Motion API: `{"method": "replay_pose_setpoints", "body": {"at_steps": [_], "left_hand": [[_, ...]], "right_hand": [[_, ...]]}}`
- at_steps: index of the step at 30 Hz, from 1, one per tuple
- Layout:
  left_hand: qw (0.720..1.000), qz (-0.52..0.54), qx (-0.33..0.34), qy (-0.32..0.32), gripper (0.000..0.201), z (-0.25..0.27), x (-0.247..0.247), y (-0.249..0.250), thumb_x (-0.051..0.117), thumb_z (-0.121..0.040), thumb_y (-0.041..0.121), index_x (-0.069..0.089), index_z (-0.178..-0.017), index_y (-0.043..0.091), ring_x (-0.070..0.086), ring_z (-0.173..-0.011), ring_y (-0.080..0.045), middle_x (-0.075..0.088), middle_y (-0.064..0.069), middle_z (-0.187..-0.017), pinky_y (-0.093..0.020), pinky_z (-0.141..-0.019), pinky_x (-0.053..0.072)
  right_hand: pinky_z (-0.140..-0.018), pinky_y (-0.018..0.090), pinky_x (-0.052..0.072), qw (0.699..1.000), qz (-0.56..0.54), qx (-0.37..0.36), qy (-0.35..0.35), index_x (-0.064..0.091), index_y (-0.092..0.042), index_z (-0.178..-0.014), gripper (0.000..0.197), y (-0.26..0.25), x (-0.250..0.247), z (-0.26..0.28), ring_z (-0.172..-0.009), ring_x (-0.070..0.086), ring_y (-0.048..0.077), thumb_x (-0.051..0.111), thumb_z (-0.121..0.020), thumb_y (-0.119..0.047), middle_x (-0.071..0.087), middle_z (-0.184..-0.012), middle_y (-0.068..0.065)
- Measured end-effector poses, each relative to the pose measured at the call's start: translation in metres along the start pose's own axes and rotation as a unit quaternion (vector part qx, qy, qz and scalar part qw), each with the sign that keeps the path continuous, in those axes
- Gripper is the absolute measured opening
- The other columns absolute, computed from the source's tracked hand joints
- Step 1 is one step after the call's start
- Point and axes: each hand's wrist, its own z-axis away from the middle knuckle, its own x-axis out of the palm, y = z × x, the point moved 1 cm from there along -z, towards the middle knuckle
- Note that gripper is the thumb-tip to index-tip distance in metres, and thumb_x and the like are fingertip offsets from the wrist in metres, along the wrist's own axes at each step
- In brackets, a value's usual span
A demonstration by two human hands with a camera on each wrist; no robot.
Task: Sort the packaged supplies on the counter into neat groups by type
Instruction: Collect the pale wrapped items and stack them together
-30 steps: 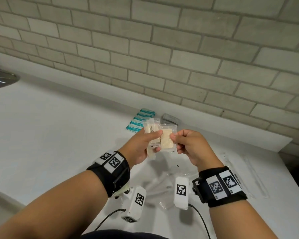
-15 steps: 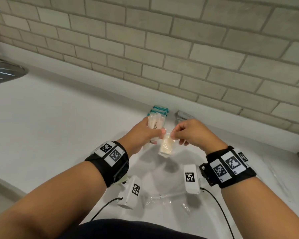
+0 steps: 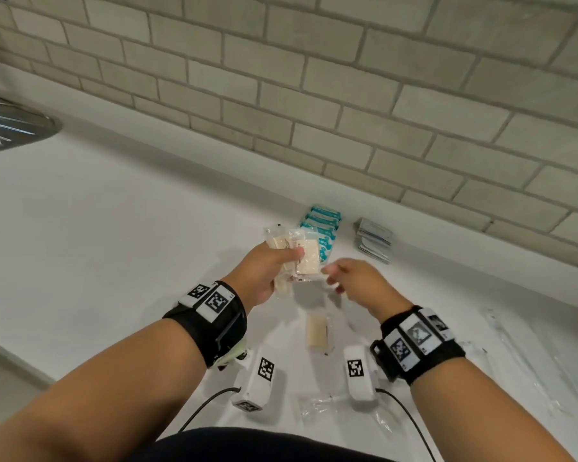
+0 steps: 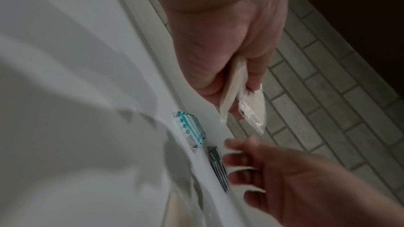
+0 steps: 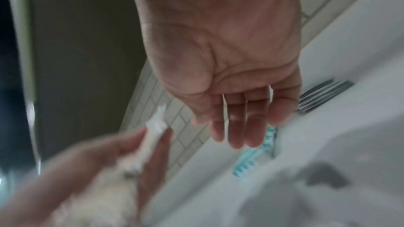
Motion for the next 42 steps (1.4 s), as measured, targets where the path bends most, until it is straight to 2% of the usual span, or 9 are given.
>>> {"method": "replay_pose_setpoints", "body": {"at_steps": [3, 7, 12, 18, 22, 26, 29, 35, 42], "left_hand": [[1.0, -0.004, 0.0, -0.012, 0.028, -0.001, 0.004, -0.002, 0.06, -0.09, 0.004, 0.062, -0.118, 0.004, 0.069, -0.091, -0.026, 0.071, -0.012, -0.102, -0.034, -0.075, 0.055], [0.999, 0.002, 0.012, -0.039, 0.021, 0.001, 0.013, -0.003, 0.058, -0.094, 0.01, 0.064, -0.114, 0.008, 0.07, -0.086, -0.021, 0.072, -0.007, -0.097, -0.029, -0.069, 0.057], [1.0, 0.024, -0.007, -0.015, 0.022, 0.002, 0.012, -0.005, 0.055, -0.097, 0.022, 0.063, -0.111, 0.007, 0.069, -0.08, -0.018, 0.07, -0.005, -0.088, -0.029, -0.069, 0.06], [0.988, -0.043, -0.146, -0.012, 0.051, 0.011, 0.011, -0.002, 0.045, -0.093, 0.058, 0.057, -0.099, 0.008, 0.065, -0.062, -0.017, 0.07, -0.01, -0.078, -0.023, -0.05, 0.049], [0.993, 0.027, -0.099, -0.061, 0.023, 0.013, 0.016, -0.001, 0.058, -0.094, 0.017, 0.062, -0.116, 0.012, 0.066, -0.071, -0.015, 0.071, -0.006, -0.089, -0.023, -0.056, 0.052], [1.0, 0.017, -0.017, -0.018, 0.019, 0.011, 0.013, -0.001, 0.06, -0.09, 0.001, 0.065, -0.1, 0.016, 0.068, -0.078, -0.02, 0.071, -0.006, -0.09, -0.033, -0.071, 0.052], [1.0, -0.001, 0.014, -0.026, 0.019, 0.011, 0.013, -0.002, 0.058, -0.091, 0.002, 0.067, -0.099, 0.016, 0.068, -0.078, -0.018, 0.073, -0.003, -0.086, -0.033, -0.072, 0.051], [0.998, -0.045, 0.023, -0.042, 0.025, 0.014, 0.02, -0.001, 0.059, -0.094, 0.015, 0.062, -0.118, 0.009, 0.068, -0.079, -0.018, 0.07, -0.006, -0.093, -0.029, -0.07, 0.055], [0.99, -0.135, 0.048, -0.013, 0.029, 0.01, 0.017, -0.003, 0.064, -0.089, 0.011, 0.063, -0.118, 0.01, 0.07, -0.086, -0.02, 0.072, -0.008, -0.102, -0.03, -0.069, 0.056]], "right_hand": [[-0.064, 0.026, 0.048, 0.976, -0.217, -0.027, 0.018, 0.068, -0.014, -0.091, 0.012, -0.016, -0.013, 0.008, -0.073, 0.062, 0.017, 0.063, -0.091, -0.025, 0.07, -0.084, 0.002], [-0.053, 0.023, 0.047, 0.97, -0.232, -0.041, 0.066, 0.063, -0.009, -0.071, 0.015, -0.02, -0.016, 0.009, -0.054, 0.058, 0.013, 0.076, -0.079, -0.01, 0.066, -0.064, 0.002], [-0.055, 0.025, 0.048, 0.957, -0.277, -0.047, 0.076, 0.059, -0.008, -0.072, 0.017, -0.012, -0.024, 0.013, -0.055, 0.054, 0.015, 0.066, -0.088, -0.007, 0.061, -0.065, 0.005], [-0.064, 0.022, 0.039, 0.975, -0.016, -0.162, 0.152, 0.051, -0.021, -0.074, 0.021, -0.018, -0.03, 0.019, -0.068, 0.049, 0.007, 0.059, -0.092, -0.013, 0.055, -0.077, -0.007], [-0.084, 0.019, 0.043, 0.946, 0.104, -0.286, 0.112, 0.066, -0.016, -0.083, 0.014, -0.016, -0.024, 0.02, -0.098, 0.052, 0.014, 0.064, -0.087, -0.002, 0.049, -0.091, -0.016], [-0.077, 0.02, 0.05, 0.977, -0.076, -0.15, 0.133, 0.062, -0.02, -0.102, 0.013, -0.017, -0.026, 0.019, -0.089, 0.059, 0.013, 0.06, -0.092, -0.013, 0.059, -0.099, -0.009], [-0.064, 0.03, 0.051, 0.973, -0.204, -0.074, 0.075, 0.069, -0.012, -0.09, 0.004, -0.021, -0.023, 0.022, -0.068, 0.063, 0.017, 0.064, -0.089, -0.012, 0.068, -0.082, 0.001], [-0.061, 0.029, 0.05, 0.979, -0.173, -0.08, 0.077, 0.063, -0.012, -0.071, 0.015, -0.026, -0.019, 0.021, -0.058, 0.057, 0.015, 0.063, -0.083, -0.004, 0.064, -0.067, 0.003], [-0.058, 0.03, 0.05, 0.982, -0.173, -0.072, 0.021, 0.067, -0.011, -0.091, 0.009, -0.029, -0.02, 0.022, -0.06, 0.06, 0.017, 0.07, -0.085, -0.016, 0.067, -0.074, 0.002]]}}
